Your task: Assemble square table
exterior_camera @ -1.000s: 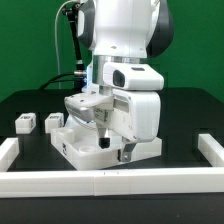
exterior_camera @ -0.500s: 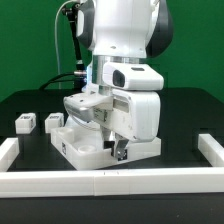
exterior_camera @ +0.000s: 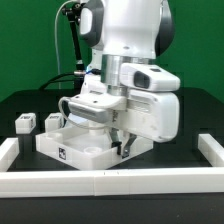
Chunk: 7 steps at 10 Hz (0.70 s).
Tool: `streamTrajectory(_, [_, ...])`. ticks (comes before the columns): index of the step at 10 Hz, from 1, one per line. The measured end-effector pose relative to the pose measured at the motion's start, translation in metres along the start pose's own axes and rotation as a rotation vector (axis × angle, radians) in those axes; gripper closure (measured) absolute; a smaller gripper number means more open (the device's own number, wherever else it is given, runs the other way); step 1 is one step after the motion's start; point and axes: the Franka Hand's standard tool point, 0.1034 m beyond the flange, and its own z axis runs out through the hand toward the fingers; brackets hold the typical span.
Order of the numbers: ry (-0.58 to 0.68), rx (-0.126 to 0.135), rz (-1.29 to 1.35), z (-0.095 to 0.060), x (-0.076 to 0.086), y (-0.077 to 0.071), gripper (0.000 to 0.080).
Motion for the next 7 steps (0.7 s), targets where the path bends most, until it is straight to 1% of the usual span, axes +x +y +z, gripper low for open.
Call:
streamTrajectory(1, [0.0,0.001,-0.02,-0.0024,0.0021,0.0054,0.0739])
streamTrajectory(4, [-0.005,0.009,-0.19,0.0002,0.0,0.0006,0.0739])
streamTrajectory(5, [-0.008,0.016,-0.274,0.0005,0.0005,0.0,0.0739])
streamTrajectory(6, [-0.001,0.034,-0.35,-0.0003,0.005,0.0031,0.0739])
streamTrajectory(7, [0.005,0.061,-0.465,-0.0026,0.0088,0.0082,0.0739])
